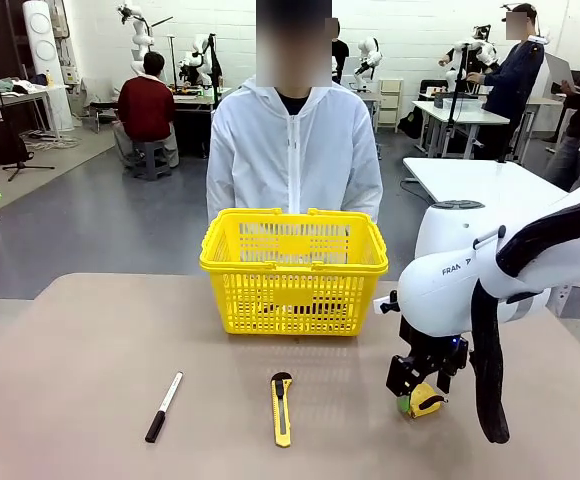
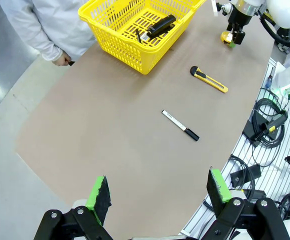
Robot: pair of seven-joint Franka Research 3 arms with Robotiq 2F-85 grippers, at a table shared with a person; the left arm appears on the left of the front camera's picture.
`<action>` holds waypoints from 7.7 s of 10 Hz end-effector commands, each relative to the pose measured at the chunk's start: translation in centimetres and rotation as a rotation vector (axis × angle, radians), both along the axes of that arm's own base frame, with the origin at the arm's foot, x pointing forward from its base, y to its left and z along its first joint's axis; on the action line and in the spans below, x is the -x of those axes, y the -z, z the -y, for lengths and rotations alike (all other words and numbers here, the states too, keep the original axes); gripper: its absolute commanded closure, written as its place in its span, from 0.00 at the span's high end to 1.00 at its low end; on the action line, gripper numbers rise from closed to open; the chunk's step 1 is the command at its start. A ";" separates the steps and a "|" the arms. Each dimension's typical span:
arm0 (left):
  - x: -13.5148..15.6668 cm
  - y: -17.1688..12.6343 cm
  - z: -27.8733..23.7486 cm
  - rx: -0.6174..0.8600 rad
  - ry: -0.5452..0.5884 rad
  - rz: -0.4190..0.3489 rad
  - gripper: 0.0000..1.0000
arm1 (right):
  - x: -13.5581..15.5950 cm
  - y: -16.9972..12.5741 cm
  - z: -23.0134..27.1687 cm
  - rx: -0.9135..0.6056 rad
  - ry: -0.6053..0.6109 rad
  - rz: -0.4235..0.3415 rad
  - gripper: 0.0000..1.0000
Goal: Place the items the person wants into the basket.
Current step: Pick up the item the person points to and place it in the Market Basket.
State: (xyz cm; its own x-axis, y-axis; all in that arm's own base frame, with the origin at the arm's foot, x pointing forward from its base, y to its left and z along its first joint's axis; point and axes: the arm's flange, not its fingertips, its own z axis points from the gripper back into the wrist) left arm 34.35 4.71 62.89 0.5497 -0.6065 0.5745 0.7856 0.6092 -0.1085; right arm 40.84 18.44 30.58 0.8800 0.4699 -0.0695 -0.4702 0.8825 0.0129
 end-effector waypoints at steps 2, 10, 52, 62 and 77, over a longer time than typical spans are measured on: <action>0.0 0.1 -0.2 0.017 0.023 0.008 1.00 | -0.8 1.2 -0.7 0.039 -0.055 0.016 1.00; 0.0 0.1 -0.2 0.017 0.023 0.008 1.00 | 1.5 -4.8 -0.8 0.080 -0.063 0.042 0.00; 0.0 0.1 -0.2 0.017 0.023 0.008 1.00 | 11.6 -30.0 14.7 -0.412 -0.240 0.560 1.00; 0.0 0.1 -0.2 0.017 0.023 0.008 1.00 | 15.4 -32.5 26.0 -0.590 -0.034 0.554 1.00; 0.0 0.1 -0.2 0.017 0.023 0.008 1.00 | 15.8 -31.8 26.0 -0.621 -0.069 0.594 1.00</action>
State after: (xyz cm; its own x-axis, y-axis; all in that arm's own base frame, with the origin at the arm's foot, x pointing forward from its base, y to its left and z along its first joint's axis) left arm 34.32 4.75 62.90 0.5518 -0.6057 0.5733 0.7839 0.6112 -0.1087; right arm 25.19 -7.61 62.86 0.6607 0.3214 0.6784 -0.5972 0.7725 0.2156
